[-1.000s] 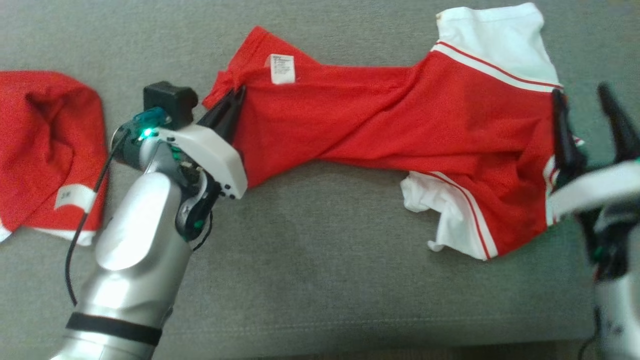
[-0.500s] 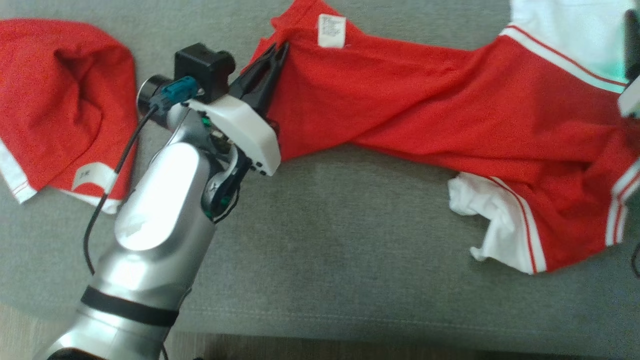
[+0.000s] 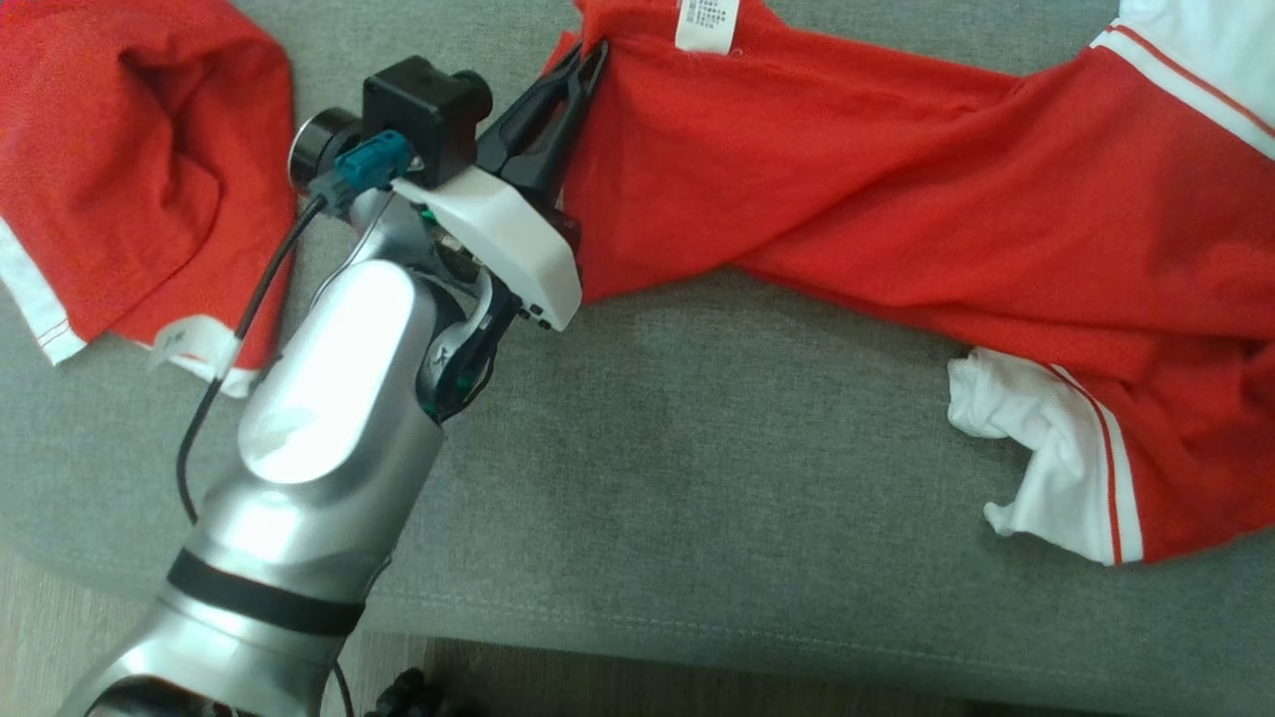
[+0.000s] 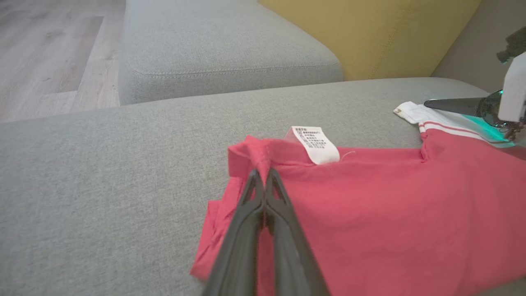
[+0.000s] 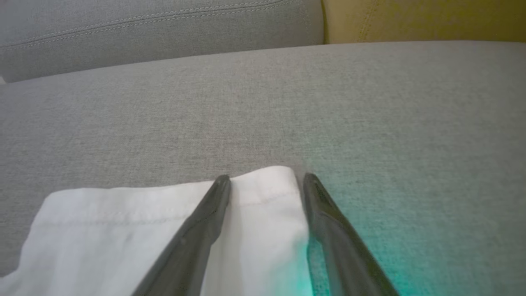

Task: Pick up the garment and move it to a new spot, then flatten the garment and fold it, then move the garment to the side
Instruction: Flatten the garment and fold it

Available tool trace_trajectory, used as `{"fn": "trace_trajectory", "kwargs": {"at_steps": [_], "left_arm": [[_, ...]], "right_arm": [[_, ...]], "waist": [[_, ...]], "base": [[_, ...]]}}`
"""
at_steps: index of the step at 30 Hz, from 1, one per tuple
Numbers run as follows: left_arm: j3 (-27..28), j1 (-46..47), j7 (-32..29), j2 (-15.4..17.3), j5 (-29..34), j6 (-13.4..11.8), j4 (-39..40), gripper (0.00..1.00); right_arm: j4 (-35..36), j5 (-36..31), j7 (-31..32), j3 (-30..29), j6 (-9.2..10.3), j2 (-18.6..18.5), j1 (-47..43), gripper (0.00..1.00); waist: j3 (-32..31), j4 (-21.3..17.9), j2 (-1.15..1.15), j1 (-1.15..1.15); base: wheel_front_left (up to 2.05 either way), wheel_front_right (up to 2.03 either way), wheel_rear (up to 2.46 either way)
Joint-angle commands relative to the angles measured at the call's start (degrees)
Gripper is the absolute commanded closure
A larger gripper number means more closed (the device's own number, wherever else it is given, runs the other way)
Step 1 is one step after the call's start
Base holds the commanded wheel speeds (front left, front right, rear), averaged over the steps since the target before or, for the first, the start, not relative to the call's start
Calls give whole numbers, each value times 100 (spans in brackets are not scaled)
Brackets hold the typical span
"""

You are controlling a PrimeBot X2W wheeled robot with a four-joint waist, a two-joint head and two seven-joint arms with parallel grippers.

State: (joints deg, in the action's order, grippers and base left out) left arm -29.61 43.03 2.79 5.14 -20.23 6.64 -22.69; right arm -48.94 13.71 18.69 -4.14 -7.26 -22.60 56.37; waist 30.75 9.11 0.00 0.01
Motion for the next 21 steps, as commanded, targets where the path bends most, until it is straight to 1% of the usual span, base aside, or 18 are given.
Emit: {"fn": "trace_trajectory", "kwargs": {"at_steps": [1, 3, 6, 7, 8, 9, 10, 14, 17, 21], "left_arm": [[185, 168, 102, 181, 55, -31, 226, 100], [248, 140, 192, 247, 61, -93, 270, 100], [337, 97, 314, 386, 100, -188, 387, 100], [337, 97, 314, 386, 100, -188, 387, 100], [365, 75, 330, 438, 106, -213, 442, 100], [423, 32, 355, 558, 129, -264, 591, 100], [453, 0, 343, 631, 140, -291, 674, 100], [591, -123, 263, 935, 197, -422, 1113, 100], [724, -198, 182, 1146, 233, -545, 1521, 100], [880, -252, -30, 1402, 265, -675, 2132, 100]], "right_arm": [[76, 101, 62, 161, -23, -17, -13, 100], [166, 174, -67, 230, -23, -48, -12, 100], [562, 322, -560, 313, -23, -96, -104, 100], [562, 322, -560, 313, -23, -96, -104, 100], [739, 373, -727, 339, -23, -115, -164, 100], [1183, 490, -1058, 364, -23, -150, -317, 100], [1439, 531, -1193, 371, -23, -167, -412, 100], [2691, 622, -1444, 308, -23, -240, -847, 100], [3716, 571, -1316, 105, -23, -273, -1137, 100], [5043, 461, -920, -229, -23, -265, -1403, 100]], "waist": [[-12, -27, 0, -1], [-57, -62, 0, -1], [-198, -115, 0, -1], [-198, -115, 0, -1], [-261, -135, 0, -1], [-415, -176, 0, -1], [-506, -210, 0, -1], [-864, -330, 0, -1], [-1142, -418, 0, -1], [-1509, -502, 0, -1]], "base": [[0, 0, 0], [0, 0, 0], [0, 0, 0], [0, 0, 0], [0, 0, 0], [0, 0, 0], [0, 0, 0], [0, 0, 0], [0, 0, 0], [0, 0, 0]]}}
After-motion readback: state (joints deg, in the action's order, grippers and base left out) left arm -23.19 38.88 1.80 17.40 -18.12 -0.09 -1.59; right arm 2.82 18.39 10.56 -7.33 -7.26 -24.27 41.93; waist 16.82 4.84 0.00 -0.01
